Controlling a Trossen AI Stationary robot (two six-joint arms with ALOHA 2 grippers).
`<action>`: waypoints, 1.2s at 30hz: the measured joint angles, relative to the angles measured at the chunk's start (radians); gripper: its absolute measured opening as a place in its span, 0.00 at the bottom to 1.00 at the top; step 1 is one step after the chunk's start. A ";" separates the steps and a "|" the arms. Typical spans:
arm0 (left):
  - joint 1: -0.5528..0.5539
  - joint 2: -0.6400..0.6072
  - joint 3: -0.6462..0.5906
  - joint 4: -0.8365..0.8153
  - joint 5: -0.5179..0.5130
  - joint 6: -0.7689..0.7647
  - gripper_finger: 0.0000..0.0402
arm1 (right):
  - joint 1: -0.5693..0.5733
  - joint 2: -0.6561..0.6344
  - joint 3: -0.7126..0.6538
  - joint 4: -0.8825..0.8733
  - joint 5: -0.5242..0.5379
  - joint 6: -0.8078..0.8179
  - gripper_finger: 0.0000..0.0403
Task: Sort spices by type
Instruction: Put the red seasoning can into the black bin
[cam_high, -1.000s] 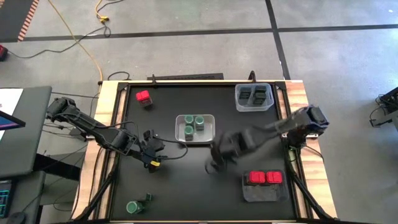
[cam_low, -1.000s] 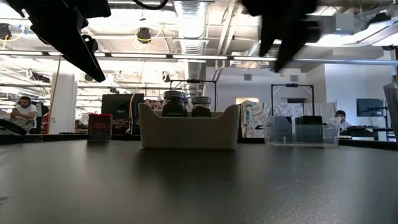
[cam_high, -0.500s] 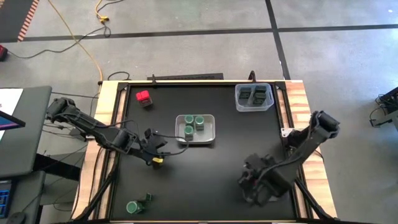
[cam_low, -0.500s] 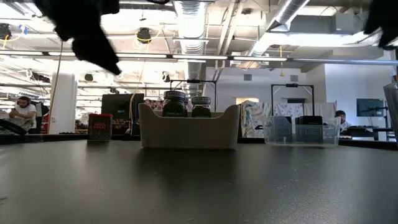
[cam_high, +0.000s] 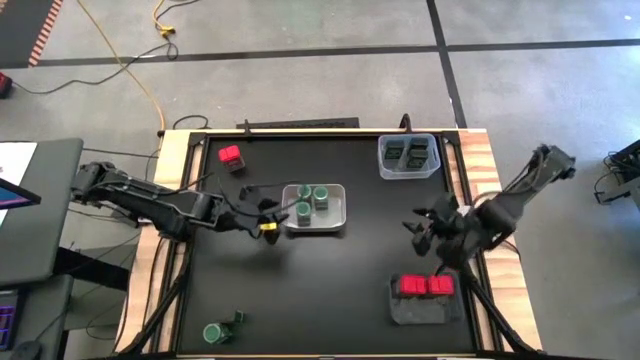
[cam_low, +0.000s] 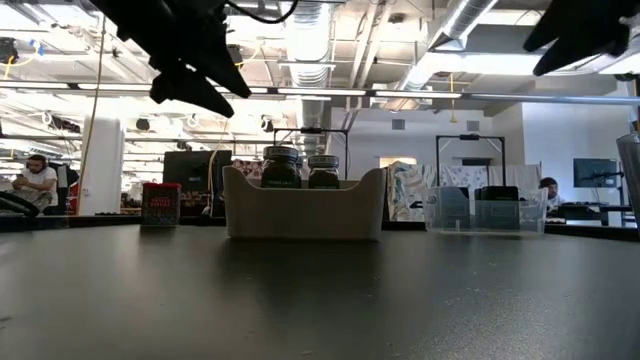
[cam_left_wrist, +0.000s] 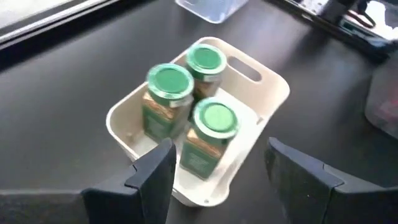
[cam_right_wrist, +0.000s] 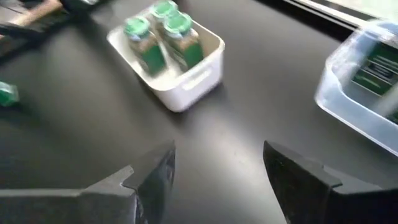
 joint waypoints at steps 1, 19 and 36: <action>0.009 0.000 0.000 0.001 0.001 -0.009 0.57 | -0.015 -0.039 -0.031 0.048 0.000 -0.050 0.67; 0.538 0.000 0.153 -0.259 0.285 0.262 0.57 | -0.280 -0.241 -0.202 0.369 -0.140 -0.336 0.67; 1.037 0.006 0.210 -0.493 0.490 0.400 0.57 | -0.419 -0.135 -0.202 0.486 -0.163 -0.300 0.67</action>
